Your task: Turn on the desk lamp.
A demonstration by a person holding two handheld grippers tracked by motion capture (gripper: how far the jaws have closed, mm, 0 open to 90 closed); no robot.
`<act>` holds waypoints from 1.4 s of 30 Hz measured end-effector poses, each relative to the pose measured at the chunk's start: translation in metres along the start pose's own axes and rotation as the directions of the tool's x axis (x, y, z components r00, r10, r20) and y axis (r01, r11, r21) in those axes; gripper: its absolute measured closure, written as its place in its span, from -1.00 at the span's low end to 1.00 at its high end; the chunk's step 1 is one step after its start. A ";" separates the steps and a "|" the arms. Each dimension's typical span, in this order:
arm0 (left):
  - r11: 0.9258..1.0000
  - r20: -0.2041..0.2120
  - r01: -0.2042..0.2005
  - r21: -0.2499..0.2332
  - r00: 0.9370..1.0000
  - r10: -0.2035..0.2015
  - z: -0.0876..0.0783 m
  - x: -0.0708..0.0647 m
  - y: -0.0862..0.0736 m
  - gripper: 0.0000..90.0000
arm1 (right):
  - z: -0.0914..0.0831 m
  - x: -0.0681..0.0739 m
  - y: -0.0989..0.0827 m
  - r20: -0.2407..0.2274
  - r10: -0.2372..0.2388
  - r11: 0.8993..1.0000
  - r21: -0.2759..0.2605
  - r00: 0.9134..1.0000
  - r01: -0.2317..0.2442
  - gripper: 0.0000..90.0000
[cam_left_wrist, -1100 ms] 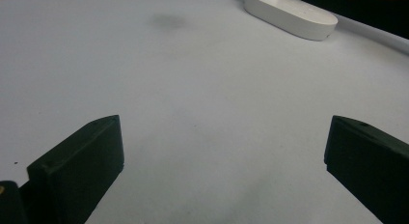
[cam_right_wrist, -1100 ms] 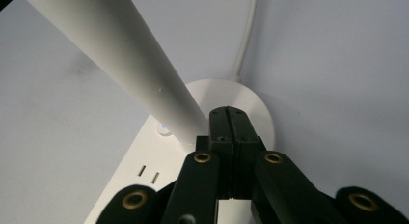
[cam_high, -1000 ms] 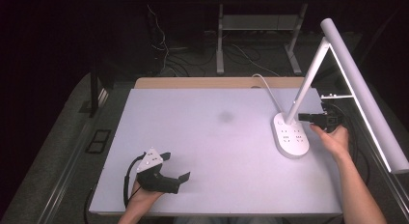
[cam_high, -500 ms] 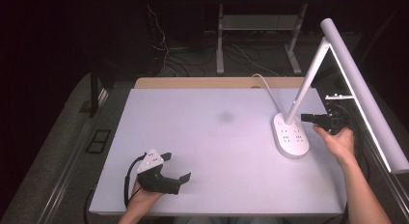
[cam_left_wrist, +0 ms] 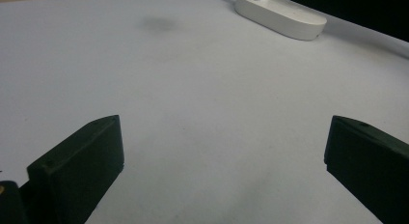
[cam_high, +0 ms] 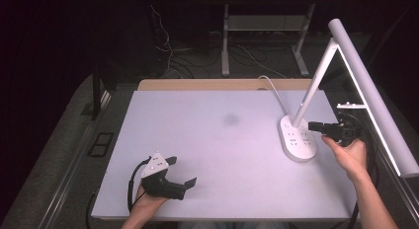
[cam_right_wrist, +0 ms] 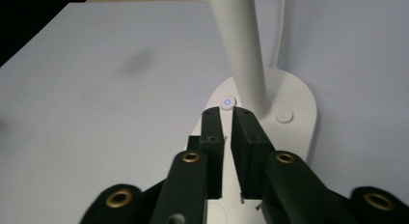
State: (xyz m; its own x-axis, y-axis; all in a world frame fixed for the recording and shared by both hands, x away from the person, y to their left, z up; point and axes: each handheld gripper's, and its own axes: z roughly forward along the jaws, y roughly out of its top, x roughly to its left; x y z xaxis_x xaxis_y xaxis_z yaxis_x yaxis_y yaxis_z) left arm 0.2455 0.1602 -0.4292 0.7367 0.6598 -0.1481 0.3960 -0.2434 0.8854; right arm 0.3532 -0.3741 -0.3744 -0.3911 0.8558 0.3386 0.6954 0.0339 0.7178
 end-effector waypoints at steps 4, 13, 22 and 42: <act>1.000 -0.001 0.001 -0.002 1.000 -0.001 0.000 0.000 0.000 -1.00 | -0.006 0.010 -0.006 -0.014 -0.006 1.000 -0.012 1.000 0.006 0.60; 1.000 -0.006 0.002 -0.004 1.000 -0.002 -0.001 0.000 0.000 -1.00 | -0.018 0.036 -0.019 -0.049 -0.013 0.999 -0.037 0.999 0.011 0.19; 1.000 -0.006 0.003 -0.009 1.000 -0.003 -0.001 0.000 0.000 -1.00 | -0.020 0.064 -0.030 -0.092 -0.098 0.993 -0.081 0.991 0.090 -0.79; 1.000 -0.002 -0.001 -0.003 1.000 0.001 -0.001 0.000 0.000 -1.00 | -0.001 0.092 -0.085 -0.204 -0.176 0.983 -0.089 0.963 0.161 -0.99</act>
State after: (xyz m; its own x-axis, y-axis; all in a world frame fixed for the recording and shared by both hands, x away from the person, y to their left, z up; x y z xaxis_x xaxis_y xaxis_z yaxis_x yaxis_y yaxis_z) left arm 0.2447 0.1607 -0.4285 0.7358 0.6613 -0.1461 0.3933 -0.2417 0.8871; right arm 0.2572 -0.2985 -0.4040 -0.6220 0.7130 0.3236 0.5672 0.1254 0.8140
